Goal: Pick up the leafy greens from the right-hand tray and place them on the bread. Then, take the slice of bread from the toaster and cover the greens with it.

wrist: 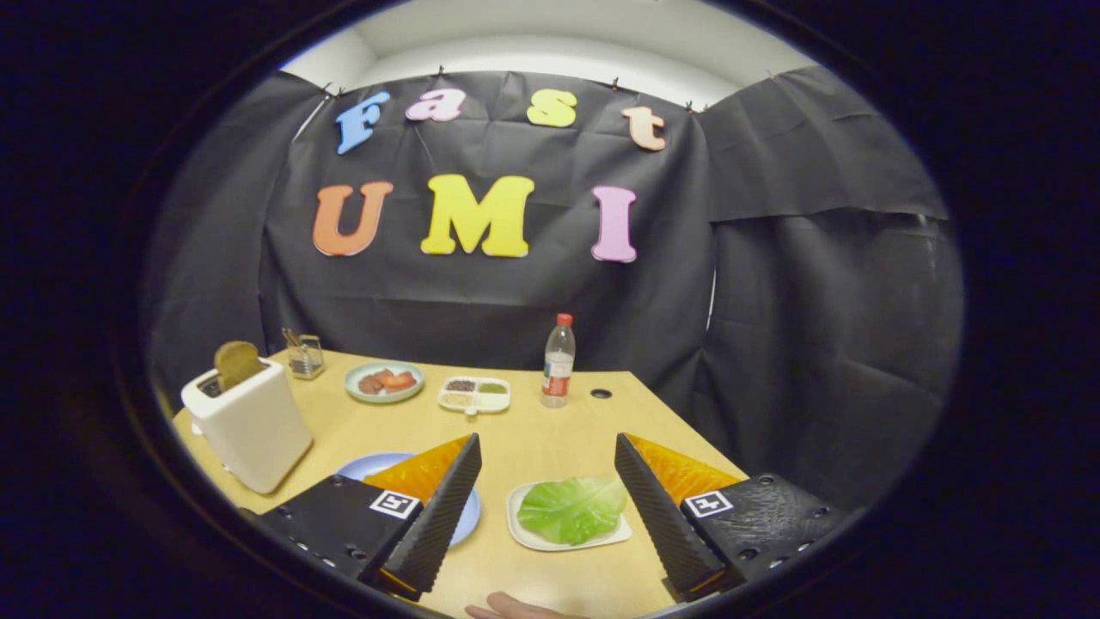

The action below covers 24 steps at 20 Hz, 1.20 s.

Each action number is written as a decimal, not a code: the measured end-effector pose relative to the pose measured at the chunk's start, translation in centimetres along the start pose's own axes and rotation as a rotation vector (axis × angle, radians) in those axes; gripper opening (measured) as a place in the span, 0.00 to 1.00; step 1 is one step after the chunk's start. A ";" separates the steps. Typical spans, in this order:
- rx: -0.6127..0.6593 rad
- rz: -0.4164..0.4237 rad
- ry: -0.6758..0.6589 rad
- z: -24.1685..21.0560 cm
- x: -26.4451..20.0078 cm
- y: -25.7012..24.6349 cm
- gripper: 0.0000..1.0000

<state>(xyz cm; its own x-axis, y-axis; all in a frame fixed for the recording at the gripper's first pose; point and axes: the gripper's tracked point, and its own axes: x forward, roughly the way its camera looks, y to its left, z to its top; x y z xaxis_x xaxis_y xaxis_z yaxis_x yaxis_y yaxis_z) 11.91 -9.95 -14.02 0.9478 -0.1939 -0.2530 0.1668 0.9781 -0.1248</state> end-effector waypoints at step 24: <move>0.154 0.031 0.514 -14.9 12.0 -1.0 0.42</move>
<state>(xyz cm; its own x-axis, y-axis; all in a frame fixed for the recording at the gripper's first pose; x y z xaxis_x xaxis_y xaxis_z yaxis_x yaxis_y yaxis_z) 19.11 -14.35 -31.26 0.7039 -0.1393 -0.6965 0.2156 0.9762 0.0226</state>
